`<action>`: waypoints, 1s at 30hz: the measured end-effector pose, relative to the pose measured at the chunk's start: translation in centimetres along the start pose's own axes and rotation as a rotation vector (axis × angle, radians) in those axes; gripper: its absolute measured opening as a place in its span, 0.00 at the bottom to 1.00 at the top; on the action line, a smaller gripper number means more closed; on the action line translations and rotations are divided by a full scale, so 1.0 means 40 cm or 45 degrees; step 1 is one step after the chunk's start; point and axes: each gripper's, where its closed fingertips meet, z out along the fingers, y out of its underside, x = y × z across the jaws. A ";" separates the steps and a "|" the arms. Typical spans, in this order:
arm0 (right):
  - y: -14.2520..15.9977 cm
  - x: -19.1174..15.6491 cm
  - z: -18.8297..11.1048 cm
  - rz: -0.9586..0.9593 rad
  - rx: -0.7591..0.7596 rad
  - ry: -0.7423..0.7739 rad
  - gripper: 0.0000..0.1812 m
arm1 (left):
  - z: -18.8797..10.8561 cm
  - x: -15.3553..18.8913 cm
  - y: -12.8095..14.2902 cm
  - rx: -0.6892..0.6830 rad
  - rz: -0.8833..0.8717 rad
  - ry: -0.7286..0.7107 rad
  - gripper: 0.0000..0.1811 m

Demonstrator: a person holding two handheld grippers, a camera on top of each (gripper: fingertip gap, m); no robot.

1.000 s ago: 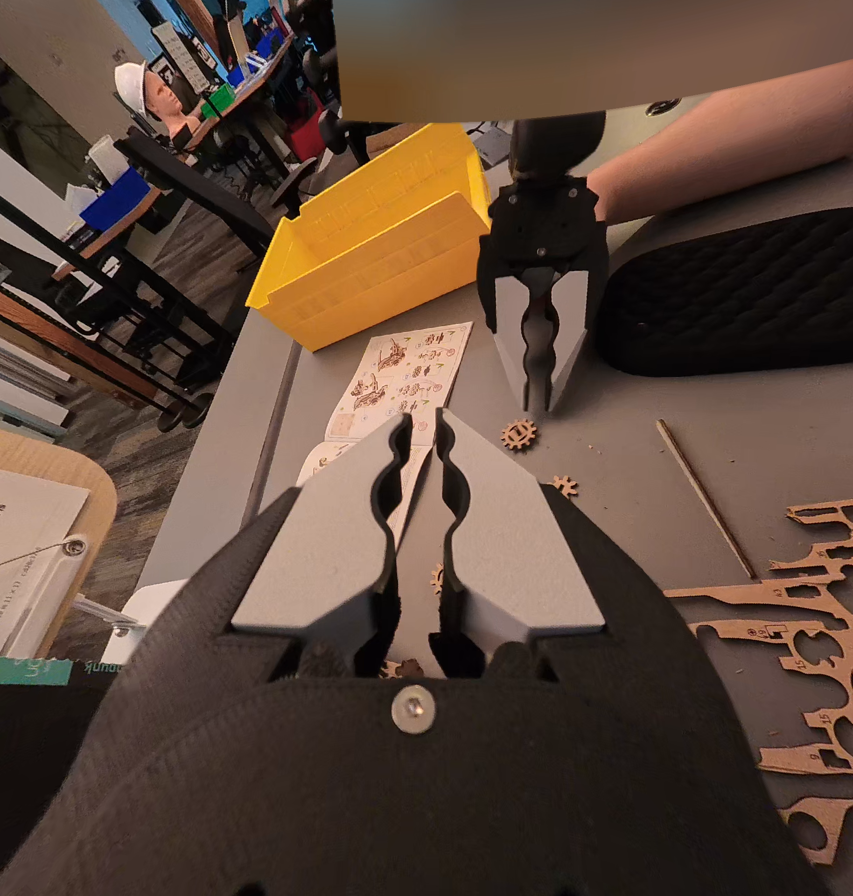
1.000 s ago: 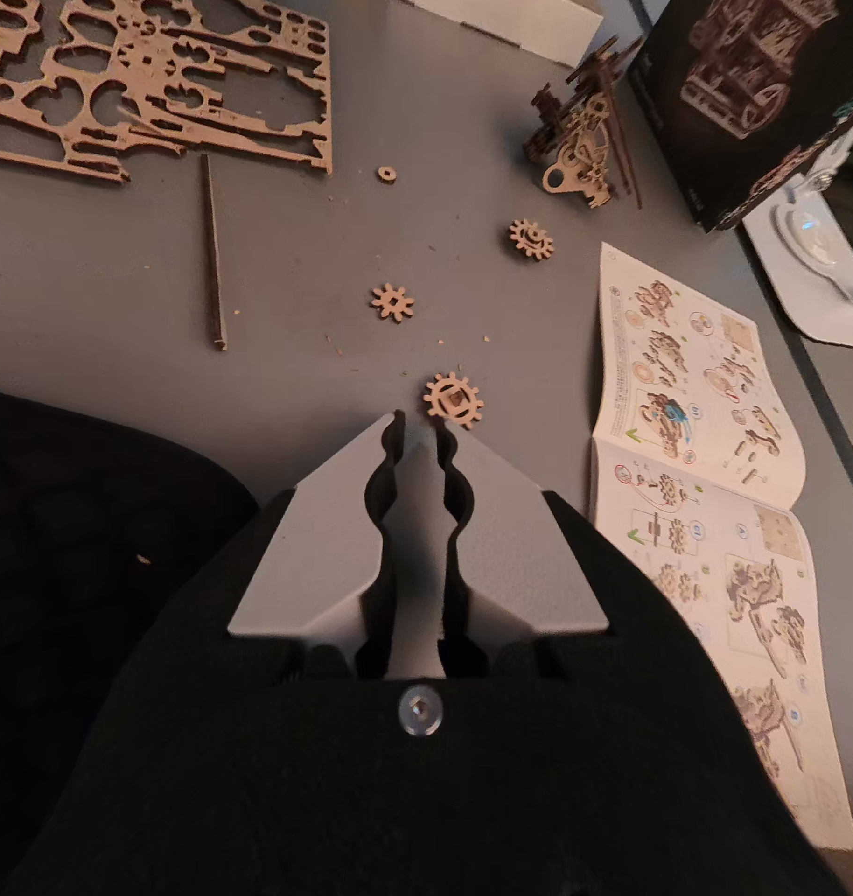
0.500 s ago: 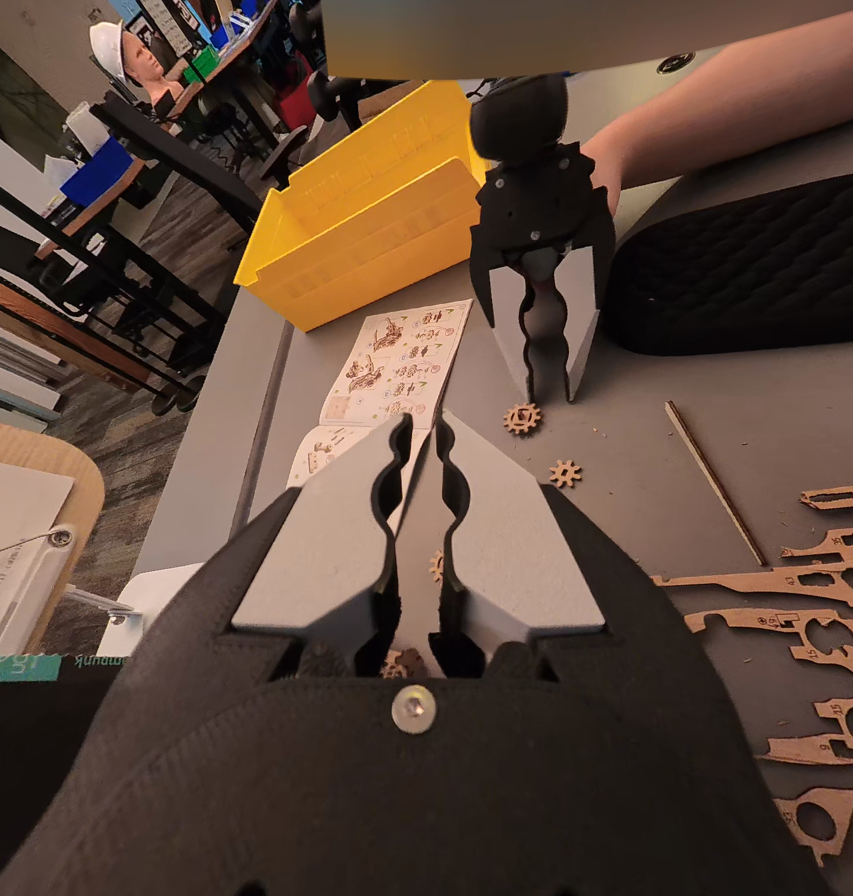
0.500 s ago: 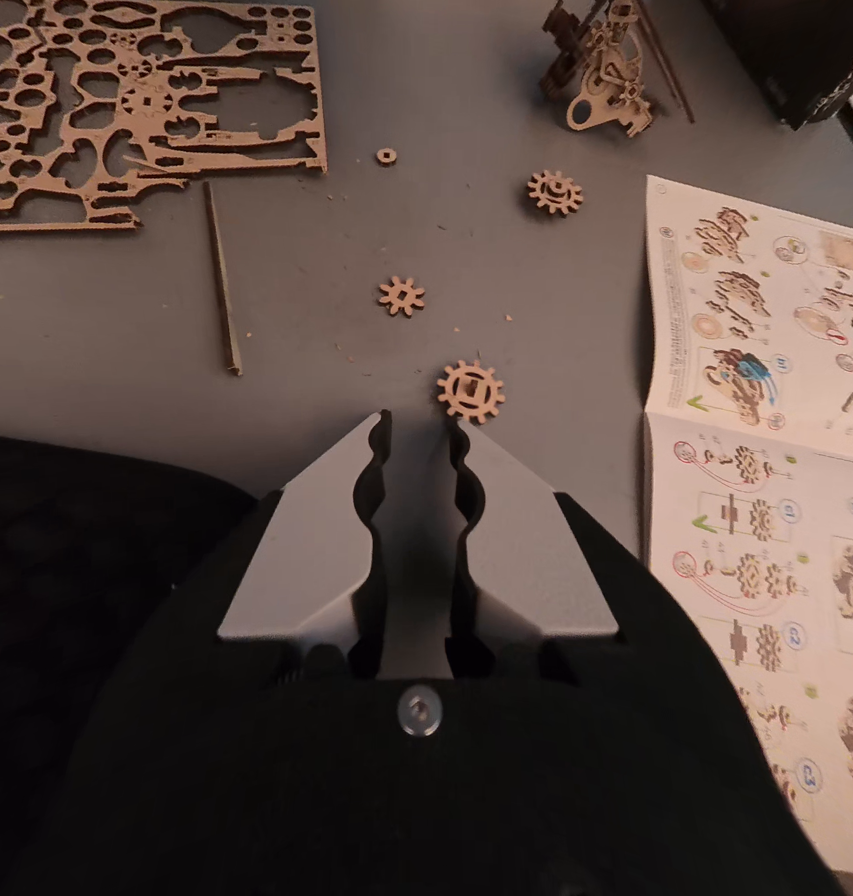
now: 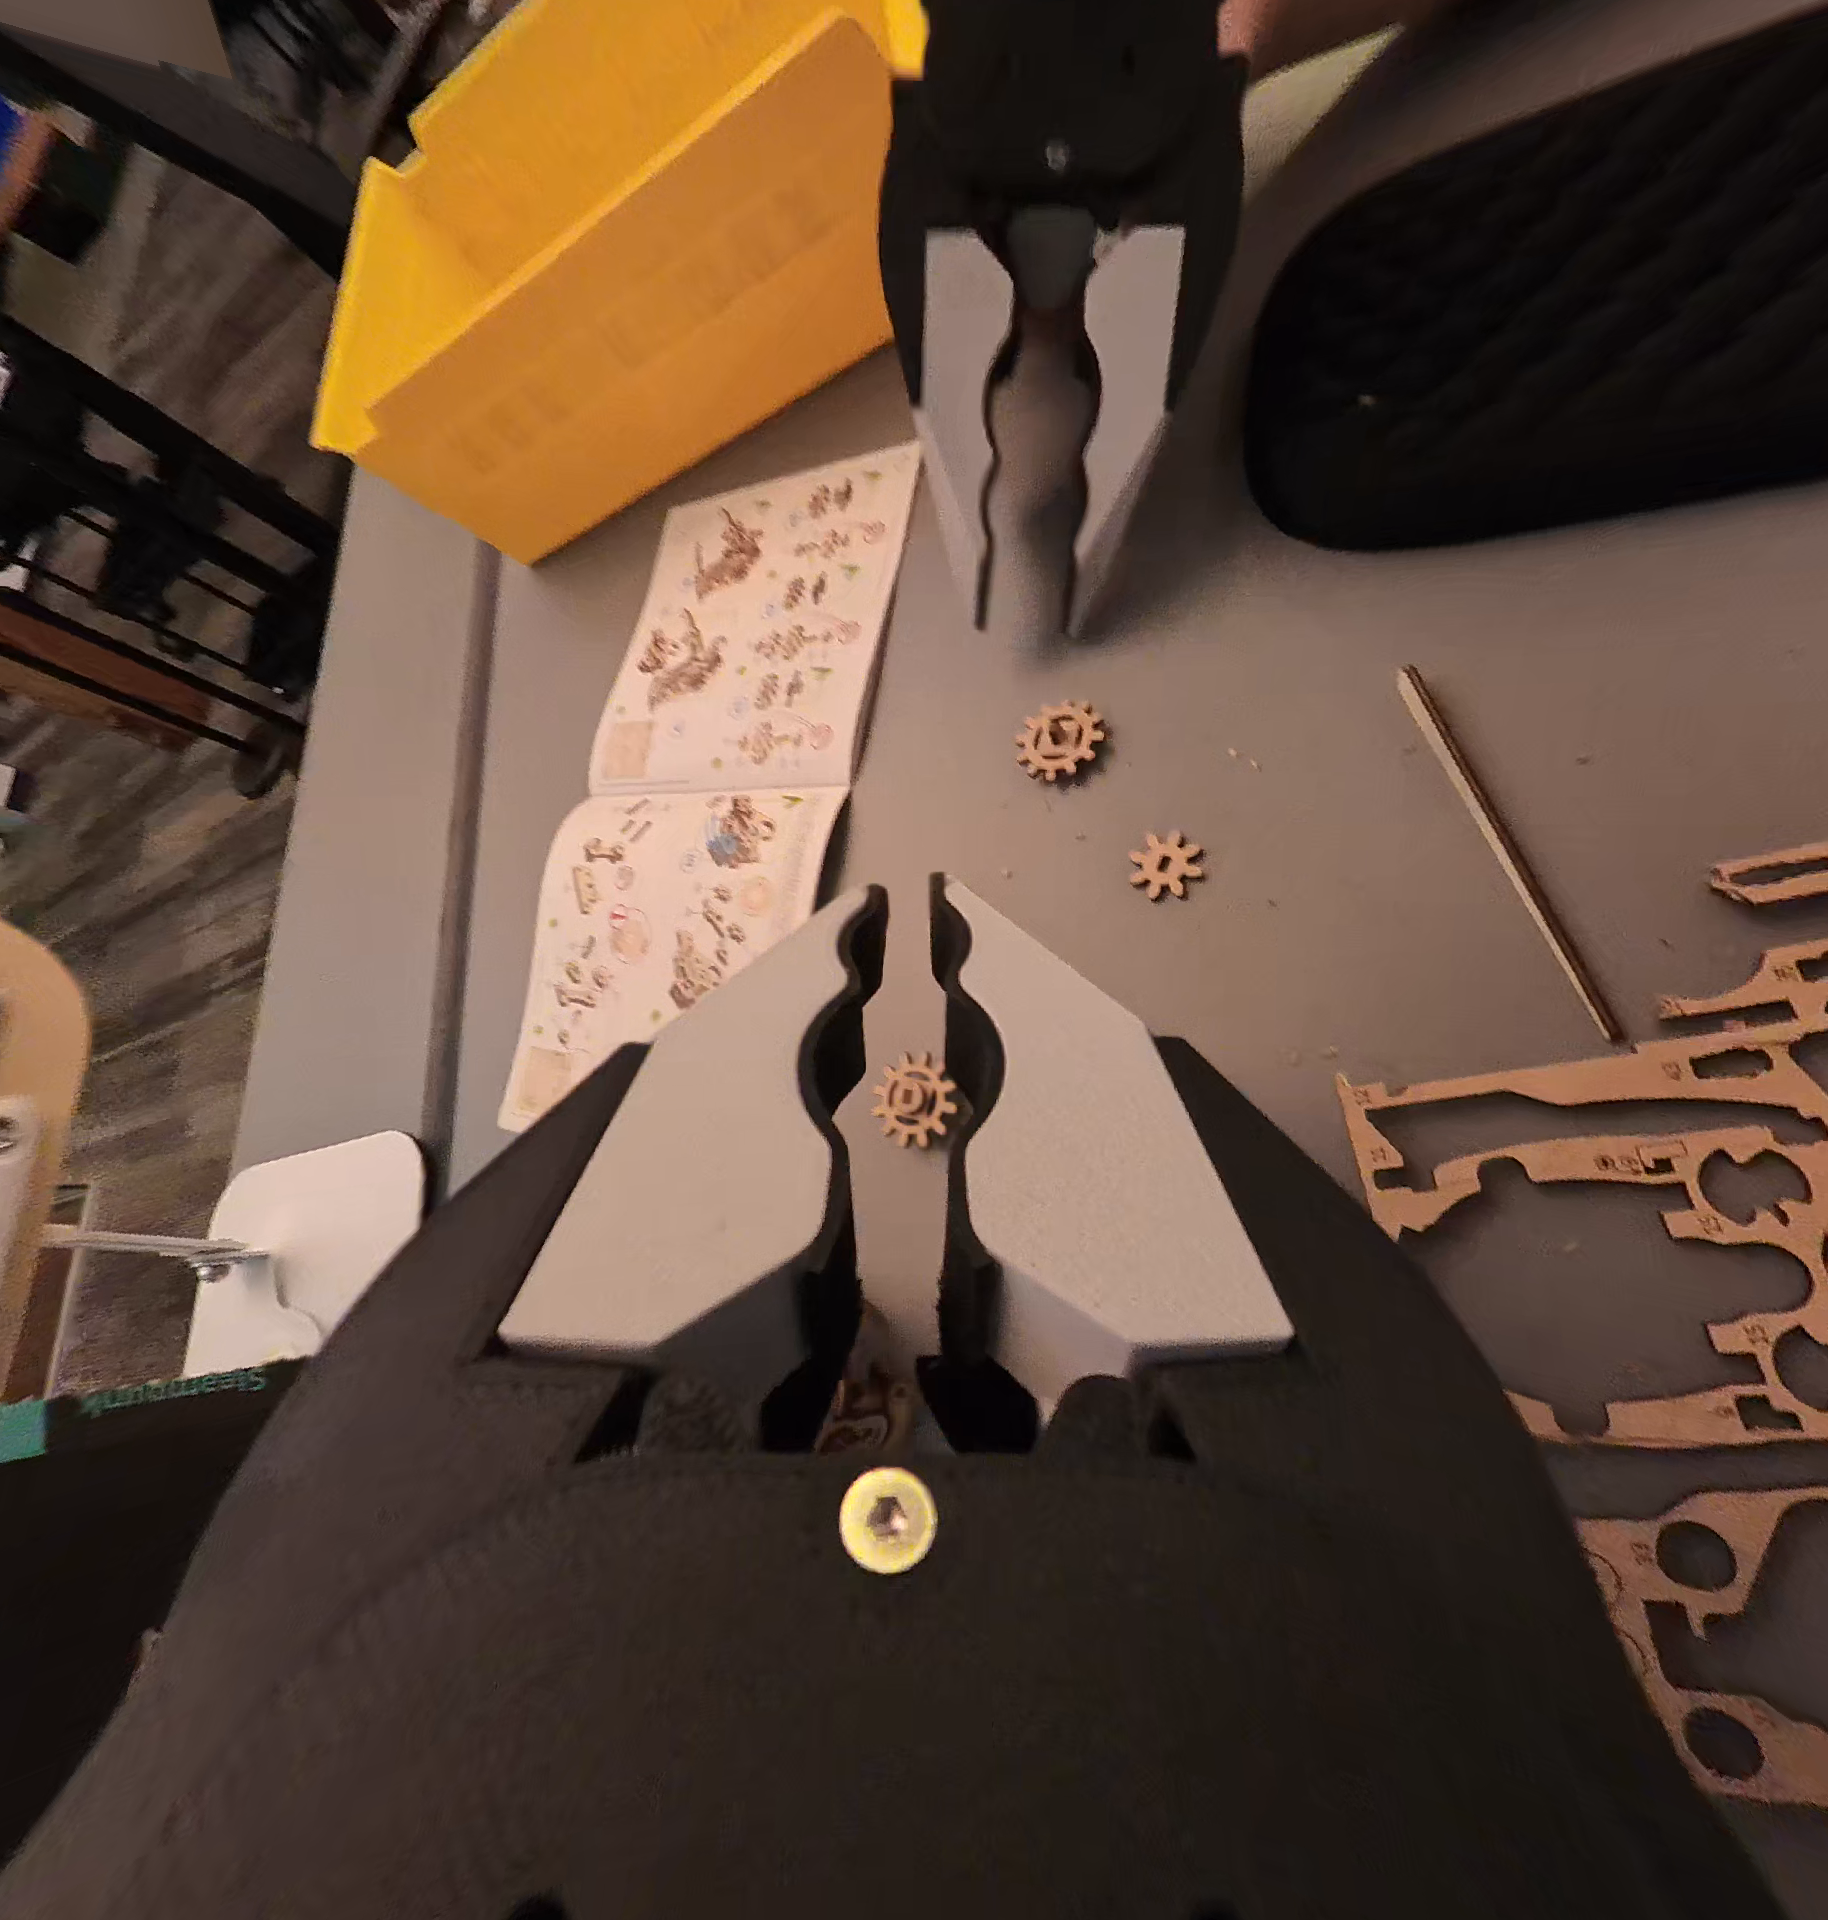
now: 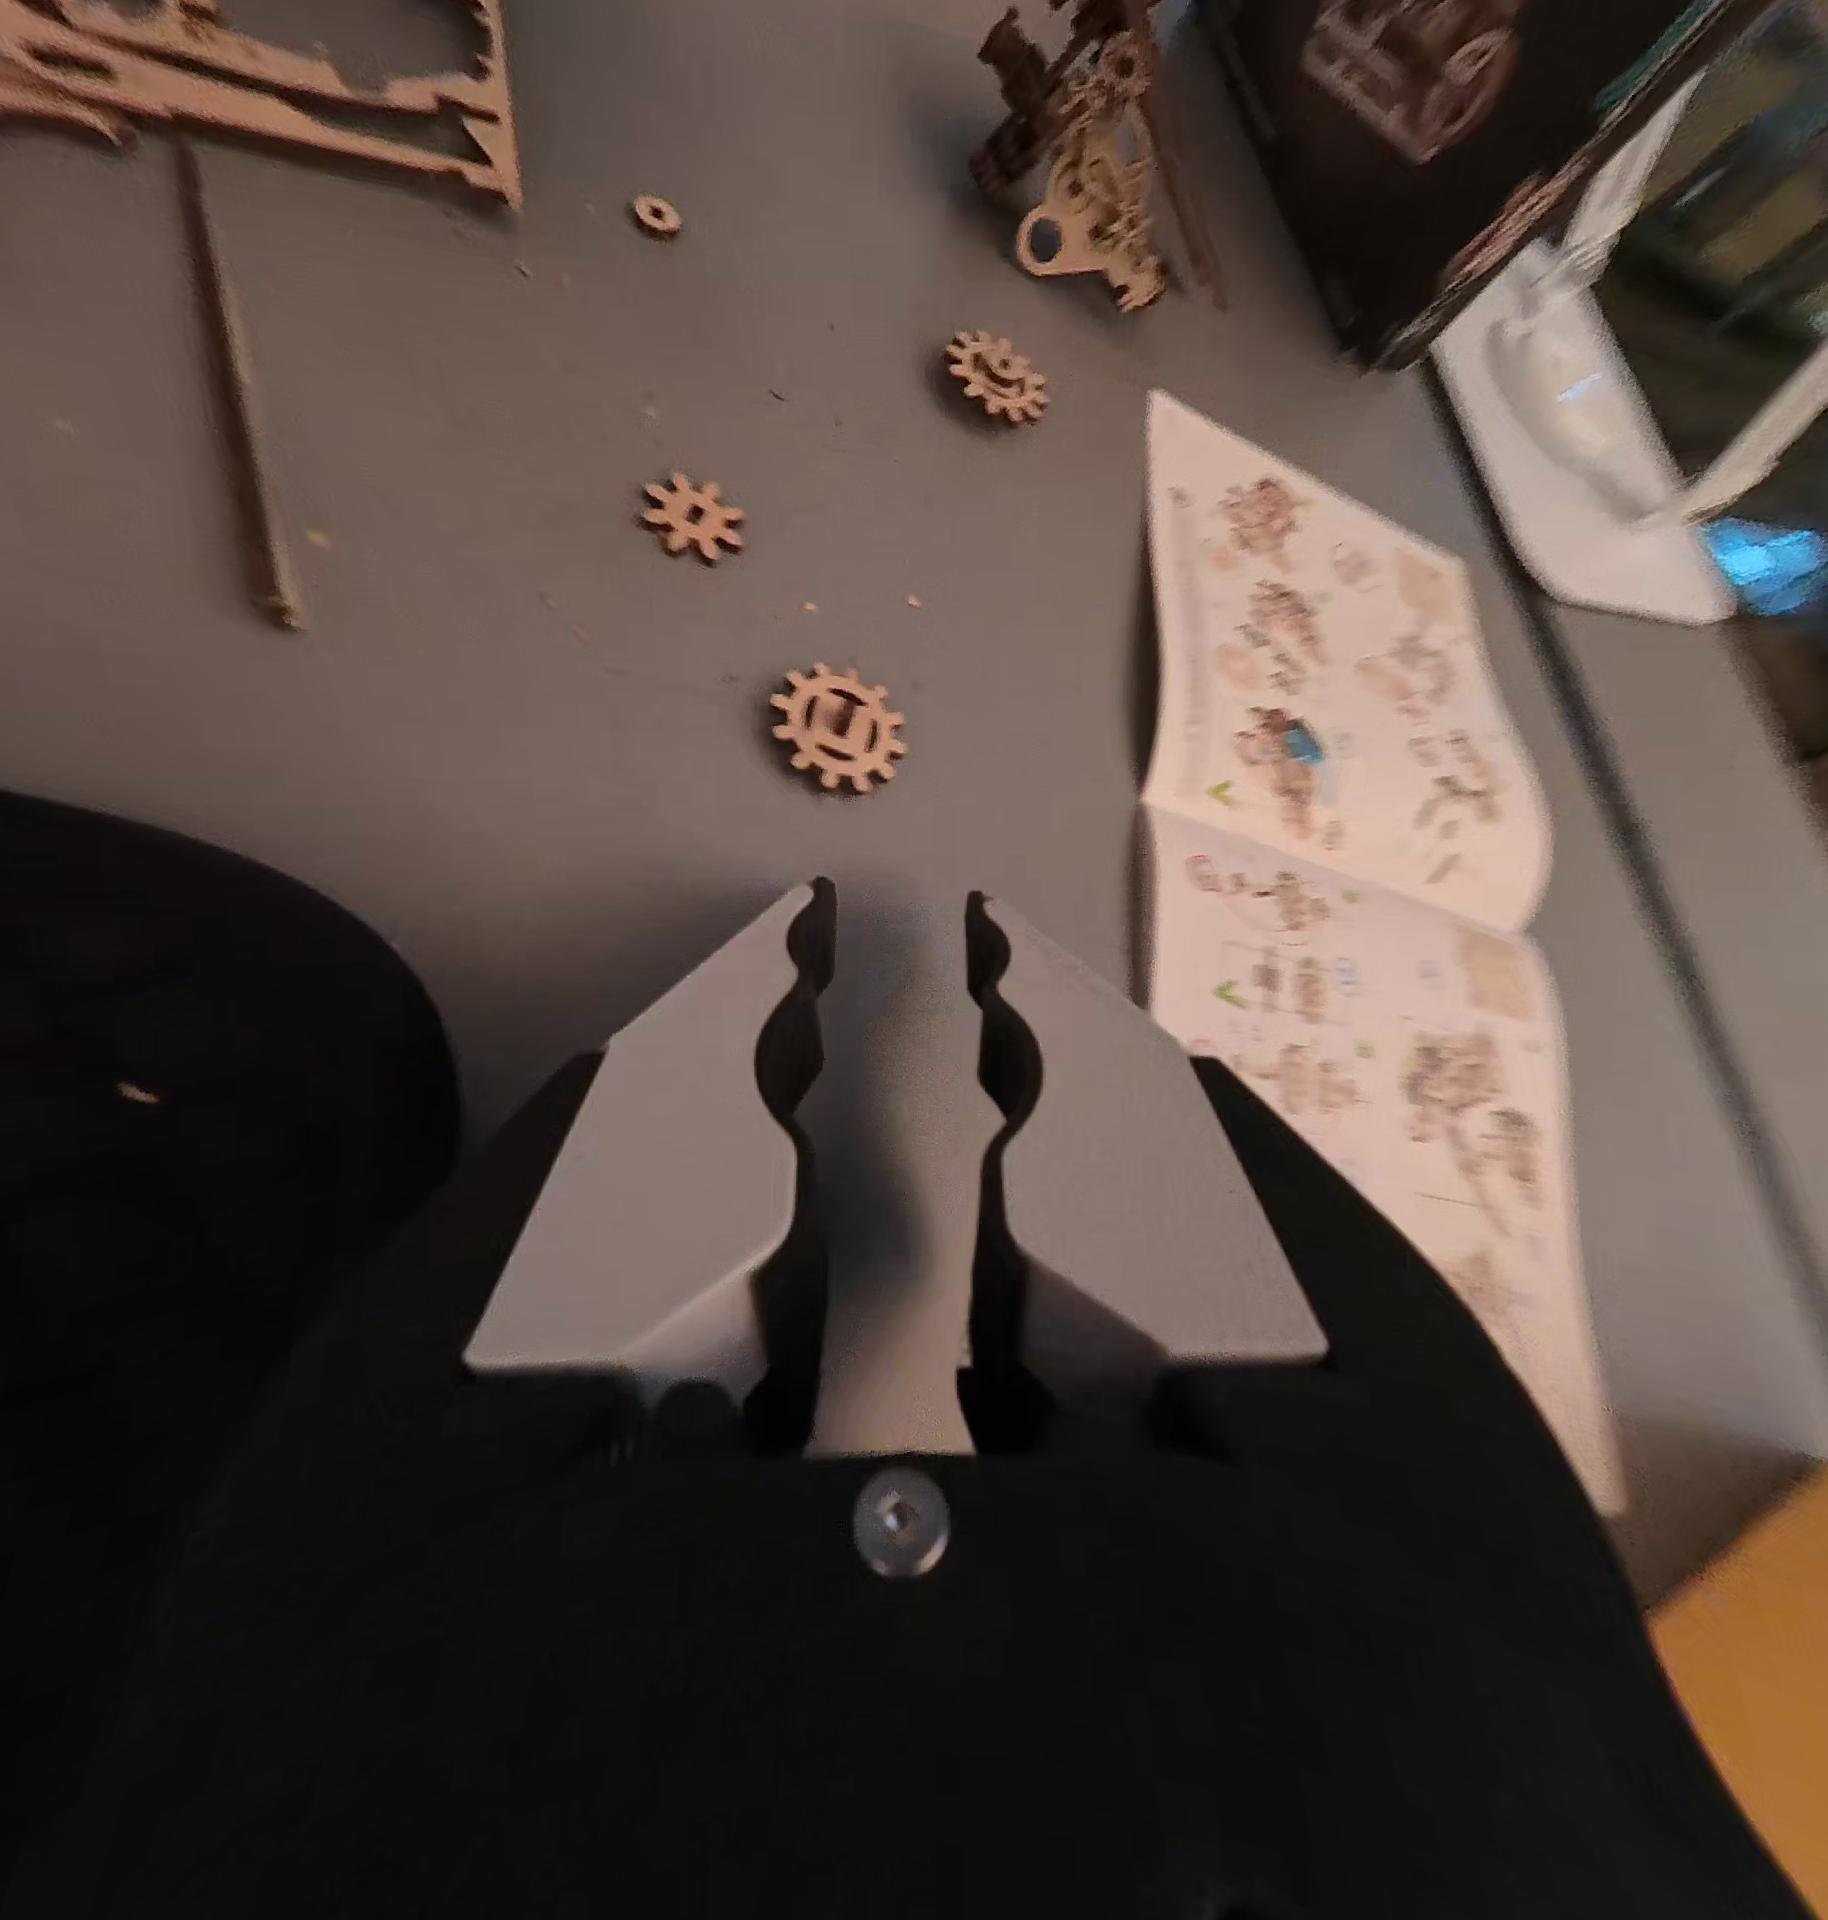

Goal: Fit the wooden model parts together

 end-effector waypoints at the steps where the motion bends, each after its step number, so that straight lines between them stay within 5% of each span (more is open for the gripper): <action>1: -0.002 0.012 -0.005 -0.052 -0.001 0.055 0.13 | 0.005 0.008 0.007 -0.017 0.001 0.022 0.03; 9: -0.012 0.102 -0.042 -0.057 0.055 0.333 0.17 | 0.006 0.013 0.031 -0.077 -0.365 0.153 0.01; 17: -0.088 0.267 -0.243 0.114 0.404 0.948 0.21 | -0.030 -0.020 -0.016 0.059 -0.581 0.153 0.04; 21: -0.083 0.276 -0.255 0.182 0.441 0.945 0.27 | -0.056 0.004 -0.044 0.079 -0.755 0.328 0.06; 25: -0.099 0.251 -0.230 0.166 0.461 0.868 0.24 | -0.065 0.003 -0.026 0.028 -0.724 0.303 0.09; 30: -0.109 0.193 -0.178 0.137 0.428 0.631 0.03 | -0.061 0.001 -0.016 0.019 -0.732 0.305 0.09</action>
